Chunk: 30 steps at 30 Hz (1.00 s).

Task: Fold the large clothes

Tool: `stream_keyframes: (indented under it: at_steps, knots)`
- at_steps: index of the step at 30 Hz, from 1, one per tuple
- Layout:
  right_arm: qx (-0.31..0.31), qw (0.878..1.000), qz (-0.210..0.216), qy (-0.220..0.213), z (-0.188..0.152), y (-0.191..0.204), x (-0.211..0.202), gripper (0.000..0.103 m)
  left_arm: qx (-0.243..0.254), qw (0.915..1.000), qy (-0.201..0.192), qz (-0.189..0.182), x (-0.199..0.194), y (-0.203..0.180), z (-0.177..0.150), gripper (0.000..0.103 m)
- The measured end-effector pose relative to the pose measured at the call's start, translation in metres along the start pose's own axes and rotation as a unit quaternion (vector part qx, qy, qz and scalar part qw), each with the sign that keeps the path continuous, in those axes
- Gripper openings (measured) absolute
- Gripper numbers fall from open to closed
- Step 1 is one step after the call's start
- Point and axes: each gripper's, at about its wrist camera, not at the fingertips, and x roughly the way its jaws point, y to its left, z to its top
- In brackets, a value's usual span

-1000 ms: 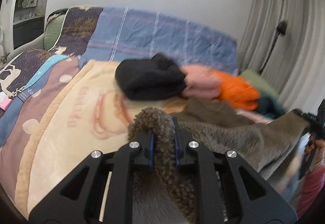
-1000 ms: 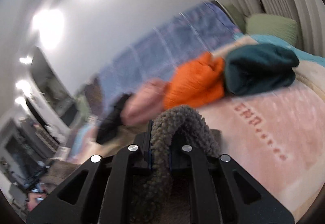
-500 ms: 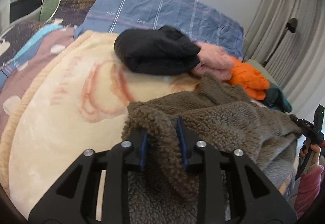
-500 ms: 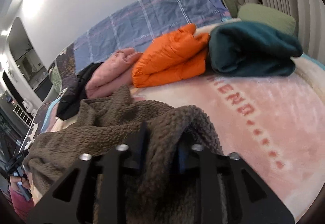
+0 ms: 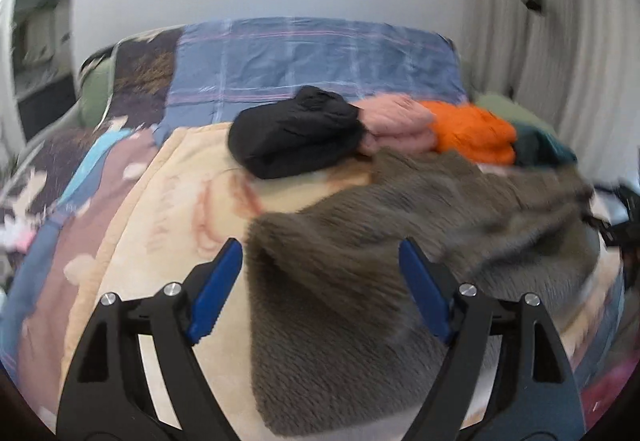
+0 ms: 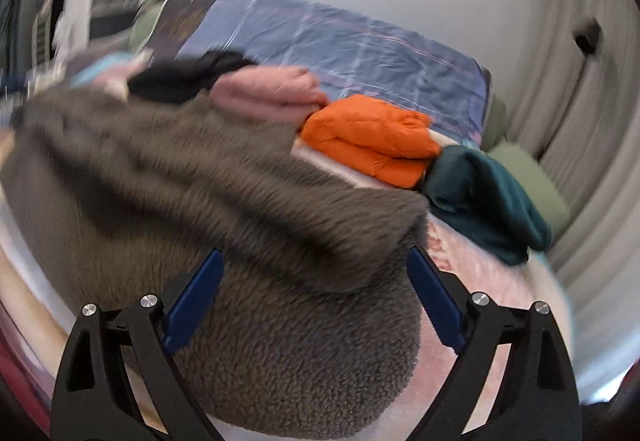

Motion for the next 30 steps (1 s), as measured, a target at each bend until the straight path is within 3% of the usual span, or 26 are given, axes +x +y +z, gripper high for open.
stream_keyframes:
  at_steps: [3,5,10,13,16,17,20,24,27,28,29,30]
  knots:
    - [-0.004,1.0,-0.004,0.008,0.002,0.0,0.011,0.093,0.077,0.9965,0.014,-0.029,0.0,-0.032,-0.008,0.085]
    - [0.013,1.0,-0.004,0.007,0.009,-0.009,0.021,0.094,0.118,0.9924,0.023,-0.029,0.007,-0.046,-0.012,0.088]
    - [0.092,0.996,-0.013,-0.001,0.035,-0.044,0.044,0.094,0.174,0.9825,0.051,0.044,0.055,-0.055,-0.002,0.088]
    - [0.148,0.989,-0.01,0.005,0.058,-0.076,0.073,0.094,0.172,0.9801,0.035,0.092,0.08,-0.039,0.028,0.089]
    - [0.217,0.975,-0.024,0.047,0.07,-0.109,0.114,0.094,0.092,0.9884,0.05,0.11,0.122,0.0,0.07,0.089]
    - [0.241,0.969,-0.016,0.058,0.07,-0.117,0.122,0.093,0.072,0.9903,0.06,0.102,0.131,0.008,0.075,0.088]
    - [0.3,0.951,0.046,0.065,0.066,-0.139,0.135,0.093,0.02,0.9961,0.085,0.012,0.147,0.028,0.078,0.088]
    - [0.319,0.938,0.101,0.096,0.064,-0.155,0.158,0.093,-0.008,0.9874,0.145,-0.063,0.176,0.038,0.065,0.089]
    - [0.361,0.901,0.188,0.148,0.059,-0.161,0.192,0.093,-0.037,0.9784,0.188,-0.077,0.206,0.044,0.062,0.089]
    - [0.381,0.88,0.232,0.164,0.055,-0.161,0.205,0.09,-0.047,0.9755,0.197,-0.086,0.214,0.046,0.061,0.087]
    - [0.389,0.869,0.254,0.169,0.053,-0.159,0.21,0.083,-0.06,0.9725,0.204,-0.096,0.222,0.045,0.059,0.073]
    - [0.388,0.864,0.27,0.174,0.051,-0.154,0.213,0.04,-0.068,0.971,0.206,-0.1,0.227,0.044,0.059,0.061]
